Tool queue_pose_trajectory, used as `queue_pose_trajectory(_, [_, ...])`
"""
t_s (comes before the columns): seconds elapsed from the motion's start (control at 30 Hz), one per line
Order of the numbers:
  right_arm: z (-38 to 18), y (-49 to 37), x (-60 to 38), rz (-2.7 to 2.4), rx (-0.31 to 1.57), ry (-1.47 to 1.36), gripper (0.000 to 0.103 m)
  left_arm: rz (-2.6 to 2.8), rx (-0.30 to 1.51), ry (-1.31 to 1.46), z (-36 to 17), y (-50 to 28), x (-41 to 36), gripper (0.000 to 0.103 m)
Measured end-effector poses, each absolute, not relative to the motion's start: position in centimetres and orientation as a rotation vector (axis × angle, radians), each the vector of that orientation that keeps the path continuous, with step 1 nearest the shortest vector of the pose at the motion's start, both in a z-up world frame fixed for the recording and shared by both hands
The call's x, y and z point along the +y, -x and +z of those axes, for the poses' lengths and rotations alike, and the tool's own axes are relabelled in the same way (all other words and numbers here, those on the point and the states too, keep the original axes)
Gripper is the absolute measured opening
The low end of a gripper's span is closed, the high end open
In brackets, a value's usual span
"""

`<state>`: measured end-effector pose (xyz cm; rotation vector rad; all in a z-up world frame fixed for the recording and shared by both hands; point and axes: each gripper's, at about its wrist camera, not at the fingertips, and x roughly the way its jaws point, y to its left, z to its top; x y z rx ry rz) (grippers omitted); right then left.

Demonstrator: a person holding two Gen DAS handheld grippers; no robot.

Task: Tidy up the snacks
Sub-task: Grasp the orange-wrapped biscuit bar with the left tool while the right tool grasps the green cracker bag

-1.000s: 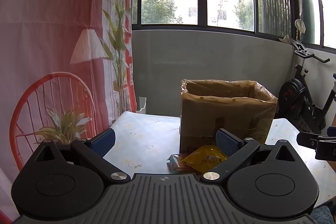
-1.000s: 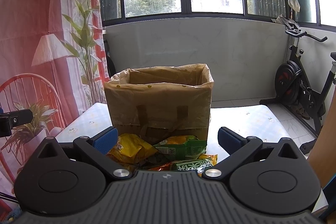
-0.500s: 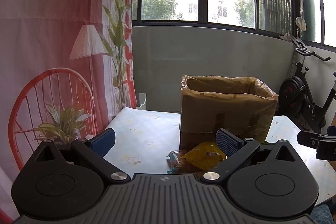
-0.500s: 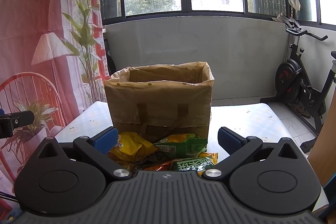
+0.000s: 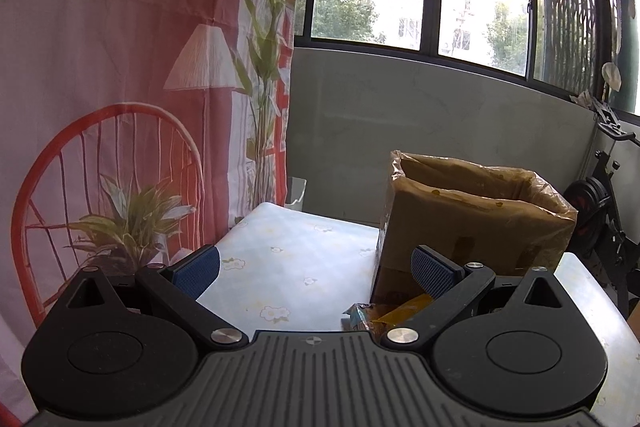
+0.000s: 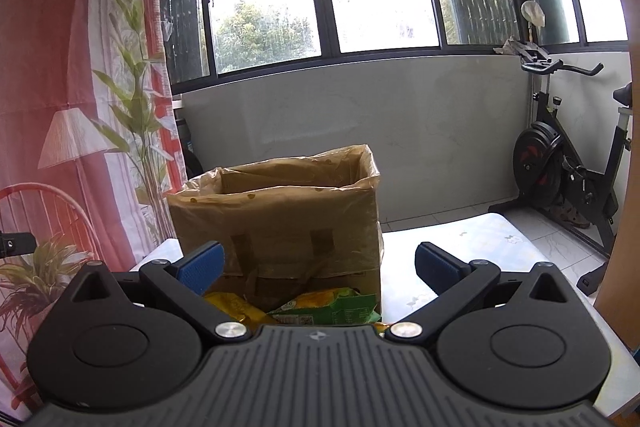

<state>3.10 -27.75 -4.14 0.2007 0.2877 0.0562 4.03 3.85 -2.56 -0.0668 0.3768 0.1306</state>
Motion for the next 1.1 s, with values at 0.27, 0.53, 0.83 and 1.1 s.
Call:
queue_pose_trajectory(0.27, [-8.4, -7.6, -27.9, 0.091, 0.441, -0.114, 0.103, 0.145, 0.452, 0.050, -6.2, -7.3, 3.9, 0.102])
queue_pose_trajectory(0.53, [-12.4, -12.3, -27.7, 0.105, 0.564, -0.017, 0.103, 0.106, 0.513, 0.044, -9.2, -8.7, 3.0, 0.102])
queue_pose_trajectory(0.83, [-15.5, -12.4, -29.1, 0.131, 0.668, -0.152, 0.095, -0.042, 0.572, 0.006, -11.6, -9.5, 1.2, 0.098])
queue_pose_trajectory(1.1, [-15.5, -11.5, -29.3, 0.169, 0.699, -0.172, 0.092, -0.124, 0.663, 0.024, -14.0, -10.8, -0.1, 0.095])
